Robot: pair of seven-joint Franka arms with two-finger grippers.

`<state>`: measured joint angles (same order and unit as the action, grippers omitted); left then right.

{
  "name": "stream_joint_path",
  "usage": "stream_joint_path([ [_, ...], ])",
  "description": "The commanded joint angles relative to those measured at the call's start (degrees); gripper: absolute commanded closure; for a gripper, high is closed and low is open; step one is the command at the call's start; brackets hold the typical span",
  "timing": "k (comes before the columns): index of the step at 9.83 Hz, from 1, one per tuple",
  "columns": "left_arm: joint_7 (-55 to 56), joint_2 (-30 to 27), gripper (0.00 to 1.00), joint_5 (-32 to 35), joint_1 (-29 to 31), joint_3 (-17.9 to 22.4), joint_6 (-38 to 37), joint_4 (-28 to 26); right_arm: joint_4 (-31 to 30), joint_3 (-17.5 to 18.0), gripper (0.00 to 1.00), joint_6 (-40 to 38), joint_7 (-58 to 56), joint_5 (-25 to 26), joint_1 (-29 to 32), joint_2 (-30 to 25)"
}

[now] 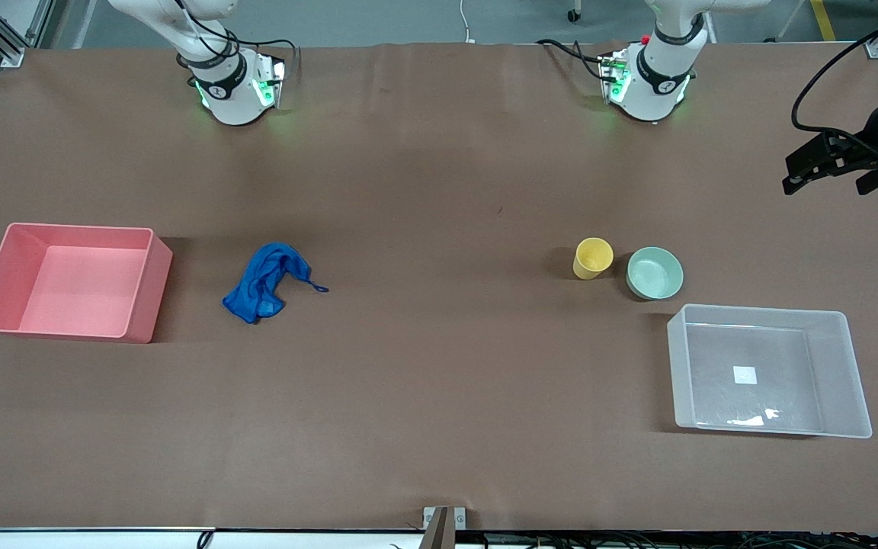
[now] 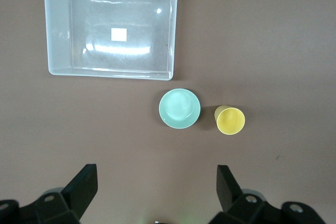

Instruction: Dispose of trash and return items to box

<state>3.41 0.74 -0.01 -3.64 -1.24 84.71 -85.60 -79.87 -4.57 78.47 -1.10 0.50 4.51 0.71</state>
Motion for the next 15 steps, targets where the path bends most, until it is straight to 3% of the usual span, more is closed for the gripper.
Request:
stream_joint_path([
  [1,-0.6,-3.53,0.0,-0.96,0.03,0.36,9.0,-13.12,0.25,0.35,0.0,-1.82,-0.4,-0.76,-0.54,0.43],
  [3,-1.47,-7.05,0.0,-0.96,0.03,1.75,18.95,-25.96,-4.13,2.45,0.0,-0.95,4.05,-0.76,-2.66,0.26],
  [5,-1.48,-6.99,0.0,-0.96,0.12,2.38,30.11,-36.26,-12.63,6.93,0.0,5.87,12.14,-0.68,-2.66,0.26],
  [8,-1.48,-4.18,0.0,-1.05,0.12,2.47,51.35,-50.67,-31.95,14.66,0.0,29.03,24.17,-0.68,-2.84,1.13],
  [9,-1.13,-1.21,0.0,-1.05,0.21,2.47,56.3,-52.63,-38.54,16.51,0.0,38.33,26.39,-0.68,-2.84,1.83],
  [11,-0.6,6.7,0.0,-1.05,0.3,2.38,64.12,-53.09,-47.8,16.97,0.0,55.05,26.41,-0.59,-2.93,6.29],
  [14,-0.16,15.94,0.01,-1.05,0.3,2.38,75.75,-53.8,-49.68,16.79,0.0,71.96,25.71,1.42,-3.1,19.91],
  [15,0.8,17.18,0.1,-1.05,0.3,2.21,77.43,-53.8,-49.68,16.7,0.0,74.18,25.71,3.96,-3.1,21.68],
])
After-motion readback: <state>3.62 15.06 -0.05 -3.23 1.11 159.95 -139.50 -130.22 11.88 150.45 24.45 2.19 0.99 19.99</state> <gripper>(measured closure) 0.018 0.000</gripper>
